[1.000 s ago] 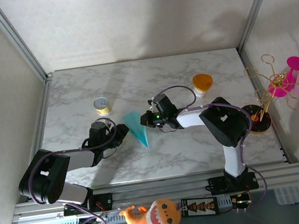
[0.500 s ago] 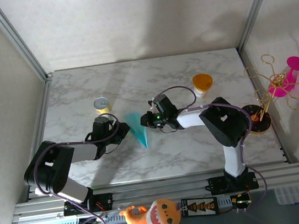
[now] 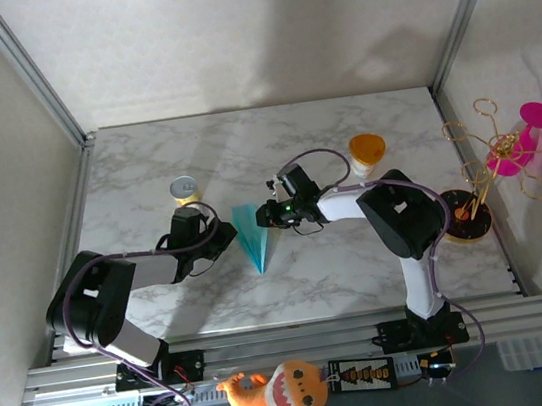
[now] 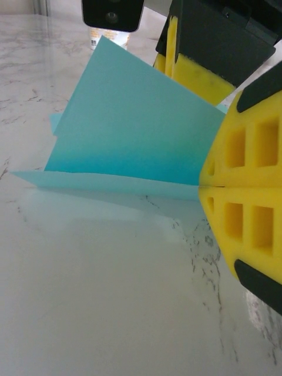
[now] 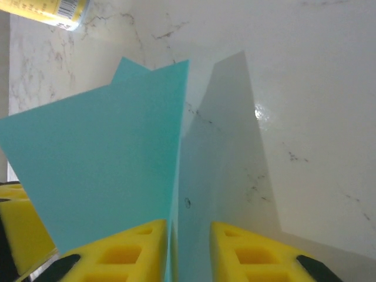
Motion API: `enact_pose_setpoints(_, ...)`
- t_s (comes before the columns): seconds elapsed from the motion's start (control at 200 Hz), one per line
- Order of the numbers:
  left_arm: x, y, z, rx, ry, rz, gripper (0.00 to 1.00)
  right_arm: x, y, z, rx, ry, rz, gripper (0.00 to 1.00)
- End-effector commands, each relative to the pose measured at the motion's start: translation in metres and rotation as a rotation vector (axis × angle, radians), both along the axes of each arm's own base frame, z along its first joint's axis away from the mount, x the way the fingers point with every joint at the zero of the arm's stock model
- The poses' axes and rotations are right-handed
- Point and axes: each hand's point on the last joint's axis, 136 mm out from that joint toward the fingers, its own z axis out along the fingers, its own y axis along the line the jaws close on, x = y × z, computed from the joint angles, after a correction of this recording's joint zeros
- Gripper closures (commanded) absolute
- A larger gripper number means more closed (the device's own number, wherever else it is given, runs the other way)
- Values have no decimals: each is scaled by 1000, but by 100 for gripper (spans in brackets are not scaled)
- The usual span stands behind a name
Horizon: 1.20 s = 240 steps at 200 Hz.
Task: Fold a paper plane with a square sheet of paper (pick it up from the middle)
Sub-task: Turn over the paper plane at the center of the table, then move the paper plane to the top-center of the table.
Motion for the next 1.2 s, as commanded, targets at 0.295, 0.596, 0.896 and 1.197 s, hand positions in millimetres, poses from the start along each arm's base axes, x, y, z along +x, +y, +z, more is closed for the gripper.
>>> enact_pose_setpoints(0.295,2,14,9,34,-23,70,100,-1,-9,-2,6,16,-27,96)
enact_pose_setpoints(0.596,-13,37,3,37,-6,189,100,-4,-17,-4,14,33,-93,94)
enact_pose_setpoints(0.896,-17,39,-6,69,30,189,93,-9,-17,-7,27,58,-93,94)
enact_pose_setpoints(1.197,-16,39,21,141,-11,132,67,-8,-15,-8,15,61,-71,93)
